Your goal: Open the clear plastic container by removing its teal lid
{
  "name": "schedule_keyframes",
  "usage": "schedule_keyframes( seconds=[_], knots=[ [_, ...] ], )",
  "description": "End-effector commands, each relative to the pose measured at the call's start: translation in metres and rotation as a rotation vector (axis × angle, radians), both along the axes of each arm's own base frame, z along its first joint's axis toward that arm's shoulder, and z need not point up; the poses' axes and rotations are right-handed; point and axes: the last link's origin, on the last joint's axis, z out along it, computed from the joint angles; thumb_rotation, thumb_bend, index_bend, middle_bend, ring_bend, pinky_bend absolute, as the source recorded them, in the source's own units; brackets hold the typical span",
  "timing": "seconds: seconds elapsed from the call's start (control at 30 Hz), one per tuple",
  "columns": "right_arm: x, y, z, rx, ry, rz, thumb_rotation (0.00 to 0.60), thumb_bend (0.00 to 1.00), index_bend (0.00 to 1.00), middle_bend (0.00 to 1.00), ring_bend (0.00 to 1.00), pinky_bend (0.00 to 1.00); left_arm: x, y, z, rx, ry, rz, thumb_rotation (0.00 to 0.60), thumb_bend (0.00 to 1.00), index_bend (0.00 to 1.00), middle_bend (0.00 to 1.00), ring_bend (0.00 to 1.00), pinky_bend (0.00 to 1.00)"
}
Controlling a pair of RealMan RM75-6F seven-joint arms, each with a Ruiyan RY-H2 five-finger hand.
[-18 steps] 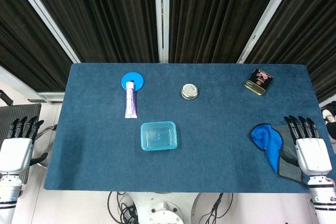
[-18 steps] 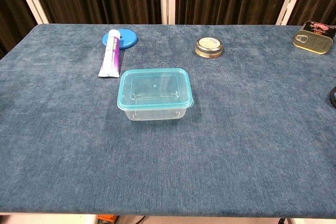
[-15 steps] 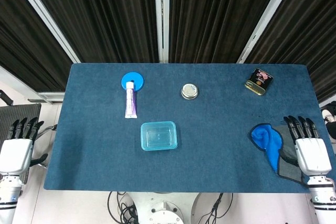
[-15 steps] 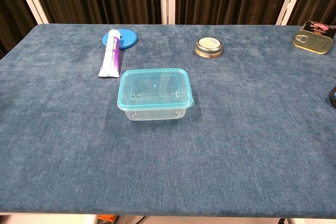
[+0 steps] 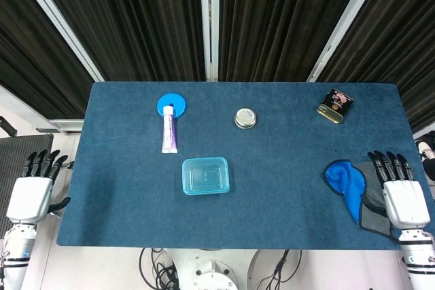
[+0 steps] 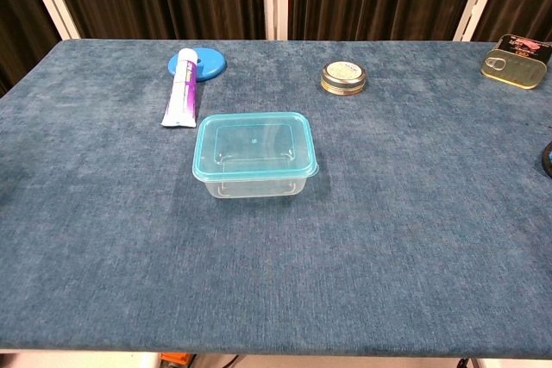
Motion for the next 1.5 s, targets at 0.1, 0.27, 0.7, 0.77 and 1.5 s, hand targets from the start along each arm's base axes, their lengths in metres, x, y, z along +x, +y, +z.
schedule_keyframes(
  seconds=[0.1, 0.27, 0.7, 0.77, 1.5],
  knots=[
    [0.001, -0.005, -0.003, 0.014, -0.016, 0.016, 0.569, 0.15, 0.00, 0.07, 0.00, 0.00, 0.022, 0.025, -0.021, -0.088, -0.057, -0.075, 0.600, 0.00, 0.15, 0.06, 0.00, 0.00],
    [0.008, -0.013, -0.007, 0.040, -0.015, 0.056, 0.569, 0.15, 0.00, 0.07, 0.00, 0.00, 0.062, 0.051, -0.060, -0.258, -0.108, -0.189, 0.600, 0.00, 0.15, 0.06, 0.00, 0.00],
    [0.020, -0.025, 0.004, 0.032, 0.000, 0.098, 0.568, 0.15, 0.00, 0.07, 0.00, 0.00, 0.148, 0.071, -0.140, -0.503, -0.139, -0.384, 0.600, 0.00, 0.14, 0.05, 0.00, 0.00],
    [0.020, -0.025, 0.004, 0.030, -0.002, 0.097, 0.569, 0.15, 0.00, 0.07, 0.00, 0.00, 0.156, 0.075, -0.147, -0.501, -0.129, -0.394, 0.600, 0.00, 0.14, 0.05, 0.00, 0.00],
    [0.011, -0.018, 0.003, 0.016, -0.021, 0.072, 0.568, 0.16, 0.00, 0.07, 0.00, 0.00, 0.175, 0.127, -0.180, -0.525, -0.064, -0.316, 0.600, 0.00, 0.13, 0.04, 0.00, 0.00]
  ],
)
